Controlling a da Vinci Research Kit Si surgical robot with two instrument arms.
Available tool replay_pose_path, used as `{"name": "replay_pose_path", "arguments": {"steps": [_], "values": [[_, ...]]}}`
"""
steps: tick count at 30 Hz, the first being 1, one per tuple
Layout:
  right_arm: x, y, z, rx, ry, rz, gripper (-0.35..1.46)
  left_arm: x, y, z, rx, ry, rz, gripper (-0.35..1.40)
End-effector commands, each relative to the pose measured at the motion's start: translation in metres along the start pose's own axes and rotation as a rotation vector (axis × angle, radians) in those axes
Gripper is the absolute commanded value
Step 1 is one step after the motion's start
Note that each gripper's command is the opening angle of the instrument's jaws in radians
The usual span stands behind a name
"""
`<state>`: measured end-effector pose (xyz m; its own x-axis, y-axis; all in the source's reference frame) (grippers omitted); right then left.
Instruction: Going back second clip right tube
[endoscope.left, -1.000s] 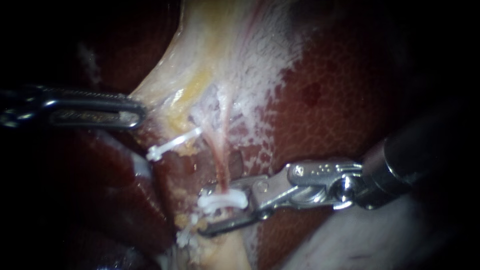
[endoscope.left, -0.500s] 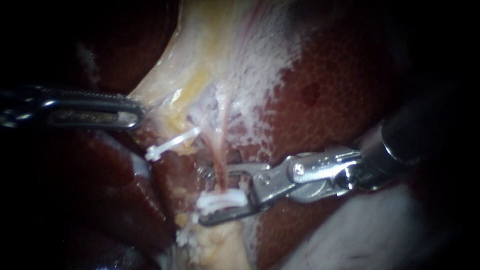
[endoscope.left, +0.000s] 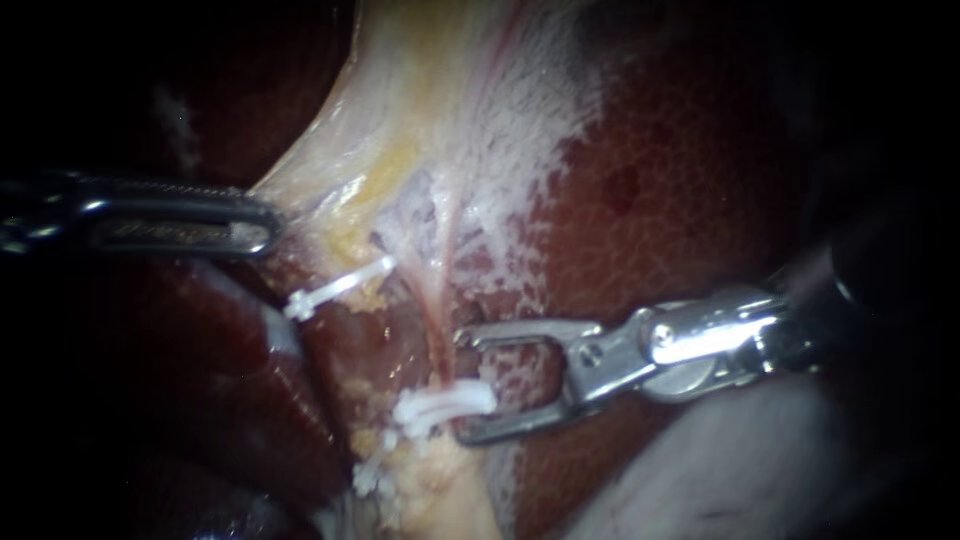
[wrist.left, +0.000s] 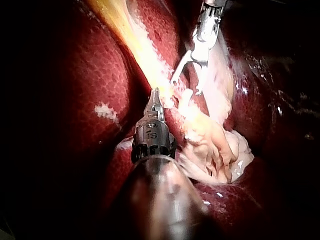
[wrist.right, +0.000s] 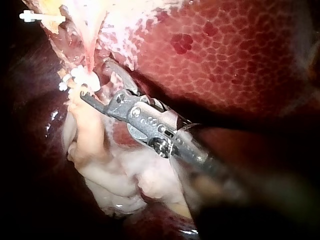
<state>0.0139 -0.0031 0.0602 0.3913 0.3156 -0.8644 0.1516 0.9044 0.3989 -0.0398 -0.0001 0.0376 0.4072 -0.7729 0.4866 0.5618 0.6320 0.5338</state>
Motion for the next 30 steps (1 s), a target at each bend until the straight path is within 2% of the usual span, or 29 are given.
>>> {"name": "replay_pose_path", "arguments": {"steps": [1,10,23,30], "values": [[0.0001,0.0001,-0.0006,-0.006,0.0,-0.012,0.6,0.0,0.0,0.0,0.0,0.0,0.0,-0.35],[0.0008,0.0005,-0.0053,-0.035,0.001,-0.019,0.6,0.0002,0.0002,0.0001,0.0,0.0,0.001,-0.35],[0.0013,0.0001,-0.0069,-0.027,0.003,-0.034,0.6,0.0007,0.0016,0.0008,0.002,0.0,0.003,-0.35],[0.0013,-0.0001,-0.007,-0.027,0.003,-0.034,0.6,0.003,0.0025,0.0034,-0.005,0.003,0.02,-0.35]]}}
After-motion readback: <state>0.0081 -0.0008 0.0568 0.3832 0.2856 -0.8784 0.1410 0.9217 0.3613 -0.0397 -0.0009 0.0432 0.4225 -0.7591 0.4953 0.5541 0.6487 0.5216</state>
